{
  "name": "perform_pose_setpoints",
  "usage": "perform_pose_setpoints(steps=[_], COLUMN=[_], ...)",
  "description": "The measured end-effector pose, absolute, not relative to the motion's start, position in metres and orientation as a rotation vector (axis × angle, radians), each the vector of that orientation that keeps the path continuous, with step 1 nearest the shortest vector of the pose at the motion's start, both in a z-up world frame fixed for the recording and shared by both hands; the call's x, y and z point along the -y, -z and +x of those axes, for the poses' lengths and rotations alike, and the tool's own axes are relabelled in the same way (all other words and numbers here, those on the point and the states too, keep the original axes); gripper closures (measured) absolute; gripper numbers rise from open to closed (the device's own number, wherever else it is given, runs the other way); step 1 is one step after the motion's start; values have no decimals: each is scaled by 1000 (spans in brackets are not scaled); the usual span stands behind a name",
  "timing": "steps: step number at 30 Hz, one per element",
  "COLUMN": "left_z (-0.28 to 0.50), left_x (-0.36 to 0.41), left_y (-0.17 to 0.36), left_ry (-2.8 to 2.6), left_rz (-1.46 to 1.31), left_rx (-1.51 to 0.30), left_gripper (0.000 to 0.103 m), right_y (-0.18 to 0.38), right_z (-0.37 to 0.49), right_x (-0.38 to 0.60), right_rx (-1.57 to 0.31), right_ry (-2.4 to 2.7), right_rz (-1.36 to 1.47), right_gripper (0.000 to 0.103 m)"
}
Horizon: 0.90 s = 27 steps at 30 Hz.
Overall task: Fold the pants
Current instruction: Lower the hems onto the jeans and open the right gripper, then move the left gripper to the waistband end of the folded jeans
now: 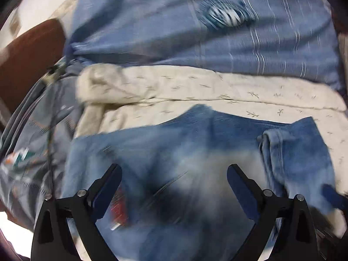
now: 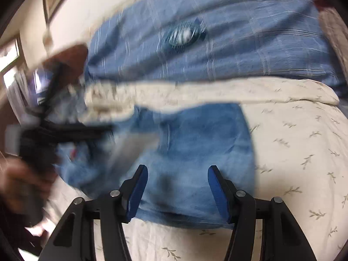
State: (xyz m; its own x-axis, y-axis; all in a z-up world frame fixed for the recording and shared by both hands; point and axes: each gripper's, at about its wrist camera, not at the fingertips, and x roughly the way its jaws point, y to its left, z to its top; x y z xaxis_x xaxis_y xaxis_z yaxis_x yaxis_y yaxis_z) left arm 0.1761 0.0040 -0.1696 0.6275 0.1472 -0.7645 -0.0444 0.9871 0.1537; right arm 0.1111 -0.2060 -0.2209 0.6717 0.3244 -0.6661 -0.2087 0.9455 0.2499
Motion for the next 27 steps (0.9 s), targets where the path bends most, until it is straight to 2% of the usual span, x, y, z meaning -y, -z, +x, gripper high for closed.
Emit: perform_pose_setpoints(steps=[2, 4, 12, 18, 27], left_z=[153, 130, 59, 41, 38], left_x=[-24, -41, -89, -130, -156], left_y=[163, 157, 141, 131, 136], left_ry=[-123, -140, -156, -197, -217], left_rz=[107, 98, 75, -19, -129], left_rx=[-875, -861, -784, -782, -788], left_gripper=[5, 5, 5, 5, 5], right_y=[239, 238, 223, 202, 195], right_z=[117, 115, 106, 96, 88], right_x=[185, 176, 180, 180, 159], right_rx=[-850, -822, -796, -676, -626], right_ry=[-242, -216, -186, -197, -234], right_rz=[25, -38, 42, 129, 73], right_gripper=[42, 42, 42, 40, 39])
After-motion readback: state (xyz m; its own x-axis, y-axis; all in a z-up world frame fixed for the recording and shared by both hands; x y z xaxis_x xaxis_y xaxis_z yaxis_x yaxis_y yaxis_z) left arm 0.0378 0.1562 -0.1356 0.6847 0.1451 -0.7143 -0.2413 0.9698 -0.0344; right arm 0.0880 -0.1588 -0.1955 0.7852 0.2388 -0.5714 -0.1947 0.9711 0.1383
